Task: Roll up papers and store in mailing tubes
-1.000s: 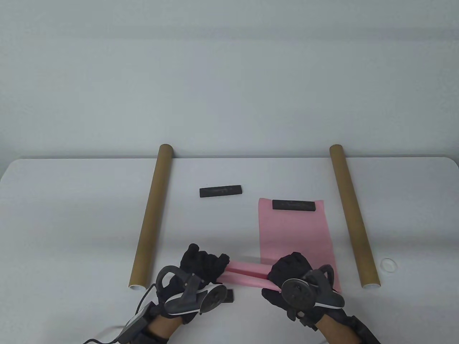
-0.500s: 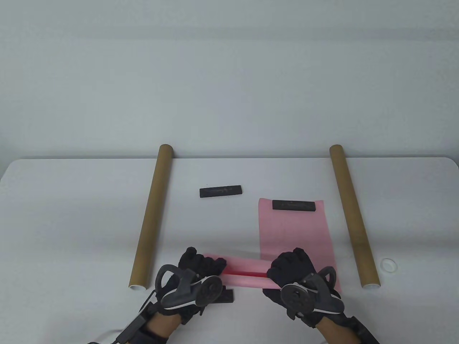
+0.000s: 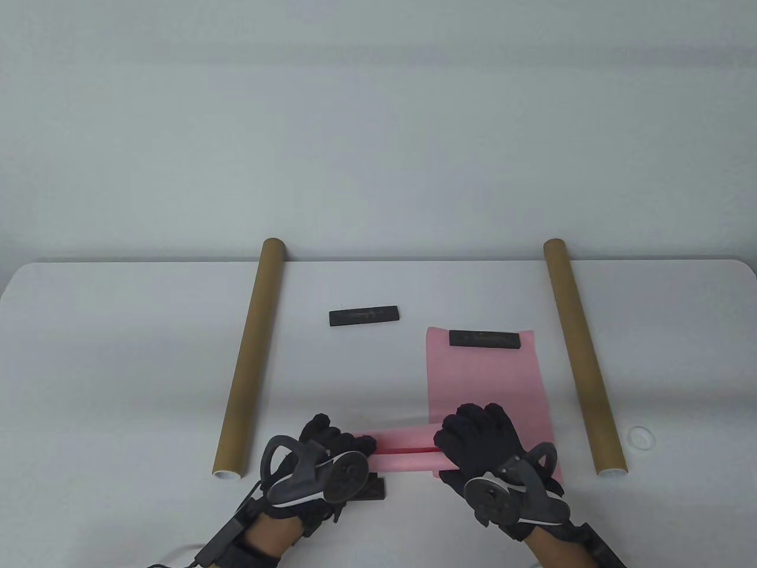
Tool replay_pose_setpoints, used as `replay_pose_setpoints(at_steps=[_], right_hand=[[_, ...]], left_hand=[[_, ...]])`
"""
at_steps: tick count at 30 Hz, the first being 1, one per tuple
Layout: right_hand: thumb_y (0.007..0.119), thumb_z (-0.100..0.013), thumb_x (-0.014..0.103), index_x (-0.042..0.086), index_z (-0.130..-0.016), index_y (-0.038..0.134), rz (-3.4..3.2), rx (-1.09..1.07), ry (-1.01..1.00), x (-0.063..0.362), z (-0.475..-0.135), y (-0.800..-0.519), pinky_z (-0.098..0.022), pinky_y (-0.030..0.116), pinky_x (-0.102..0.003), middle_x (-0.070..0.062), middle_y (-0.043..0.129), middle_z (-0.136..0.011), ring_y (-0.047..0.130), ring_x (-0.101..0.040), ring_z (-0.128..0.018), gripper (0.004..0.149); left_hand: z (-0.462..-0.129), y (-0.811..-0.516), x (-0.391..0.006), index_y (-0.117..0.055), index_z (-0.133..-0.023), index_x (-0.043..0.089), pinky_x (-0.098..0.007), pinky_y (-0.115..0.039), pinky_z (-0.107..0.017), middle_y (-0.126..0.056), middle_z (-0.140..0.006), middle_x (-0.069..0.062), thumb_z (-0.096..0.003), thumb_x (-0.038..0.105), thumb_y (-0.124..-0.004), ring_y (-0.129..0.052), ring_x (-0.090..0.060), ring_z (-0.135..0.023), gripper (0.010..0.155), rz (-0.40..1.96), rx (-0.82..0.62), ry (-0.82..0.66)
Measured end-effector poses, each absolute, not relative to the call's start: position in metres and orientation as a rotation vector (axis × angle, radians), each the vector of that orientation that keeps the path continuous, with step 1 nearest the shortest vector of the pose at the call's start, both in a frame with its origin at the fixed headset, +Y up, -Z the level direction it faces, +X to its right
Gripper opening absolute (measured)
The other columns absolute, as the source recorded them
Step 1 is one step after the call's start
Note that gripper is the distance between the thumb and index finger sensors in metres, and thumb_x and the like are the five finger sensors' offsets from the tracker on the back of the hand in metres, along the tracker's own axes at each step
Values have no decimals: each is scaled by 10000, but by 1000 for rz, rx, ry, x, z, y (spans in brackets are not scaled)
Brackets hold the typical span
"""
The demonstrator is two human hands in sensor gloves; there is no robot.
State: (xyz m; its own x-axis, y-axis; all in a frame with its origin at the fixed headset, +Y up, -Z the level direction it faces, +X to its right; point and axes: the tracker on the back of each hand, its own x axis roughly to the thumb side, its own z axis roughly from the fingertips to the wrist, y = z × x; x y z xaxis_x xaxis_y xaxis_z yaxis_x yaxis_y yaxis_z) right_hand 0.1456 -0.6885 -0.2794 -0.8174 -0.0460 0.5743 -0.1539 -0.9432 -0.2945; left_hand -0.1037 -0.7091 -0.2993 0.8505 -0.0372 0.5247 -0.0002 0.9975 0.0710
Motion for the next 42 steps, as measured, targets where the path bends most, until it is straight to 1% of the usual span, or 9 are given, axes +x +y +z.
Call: replay_pose_setpoints(at_steps=[3,7,12,15,21,26,31,36,42], right_hand=[[846,-446,554,177,-807,904,2876,925,-458,150,-282,-687,-685,620,-723,-99,892,-909,833,-439,-934,525],[785,-426,641,168,-696,972,2868,916,-413,152,-284,-687,-663,656,-718,-89,975,-800,915,-422,-856,576],[882,-403,605,156,-947,790,2932,925,-455,151,-283,-689,-694,619,-708,-131,761,-1031,734,-488,-986,711],[917,-426,491,171,-965,766,2931,921,-509,149,-282,-689,-705,624,-681,-131,738,-1045,705,-488,-1000,645],[851,-455,522,176,-839,886,2918,925,-460,150,-283,-690,-691,651,-678,-108,852,-951,776,-457,-962,518],[792,-429,629,157,-692,987,2857,941,-401,151,-284,-689,-671,668,-692,-101,960,-830,837,-446,-920,574],[918,-408,541,174,-969,764,2918,945,-550,150,-278,-688,-709,603,-707,-127,720,-1064,673,-492,-1025,688],[901,-453,436,198,-905,835,2895,963,-566,145,-275,-686,-706,618,-696,-104,778,-1028,693,-473,-1024,515],[807,-442,591,166,-731,954,2877,969,-430,146,-280,-688,-677,657,-697,-101,920,-884,811,-453,-950,535]], left_hand=[[-297,-708,-102,-647,-985,328,-530,-620,-737,-915,-820,71,-354,617,-825,-971,-173,-775,717,-62,126,-563],[-293,-703,-99,-696,-944,332,-520,-641,-726,-951,-731,100,-358,563,-869,-1007,-138,-701,653,-130,200,-569],[-292,-699,-99,-803,-851,338,-504,-670,-719,-1005,-567,123,-356,586,-850,-1056,-101,-545,556,-116,197,-561],[-294,-701,-101,-837,-824,349,-490,-682,-715,-1020,-547,122,-364,612,-800,-1071,-105,-523,531,-78,165,-560],[-292,-702,-100,-694,-966,333,-506,-649,-725,-935,-797,79,-352,632,-811,-995,-162,-750,693,-108,196,-562],[-290,-699,-96,-780,-871,337,-490,-688,-706,-983,-604,122,-344,591,-870,-1040,-101,-572,592,-127,229,-573],[-294,-701,-98,-872,-788,331,-475,-718,-696,-1033,-485,134,-348,636,-808,-1085,-82,-450,539,-83,155,-567],[-294,-705,-99,-858,-832,330,-482,-703,-710,-1046,-624,110,-341,676,-753,-1089,-111,-582,609,-96,125,-571],[-290,-702,-96,-683,-965,312,-520,-642,-728,-915,-827,69,-336,618,-856,-981,-164,-774,720,-126,191,-603]])
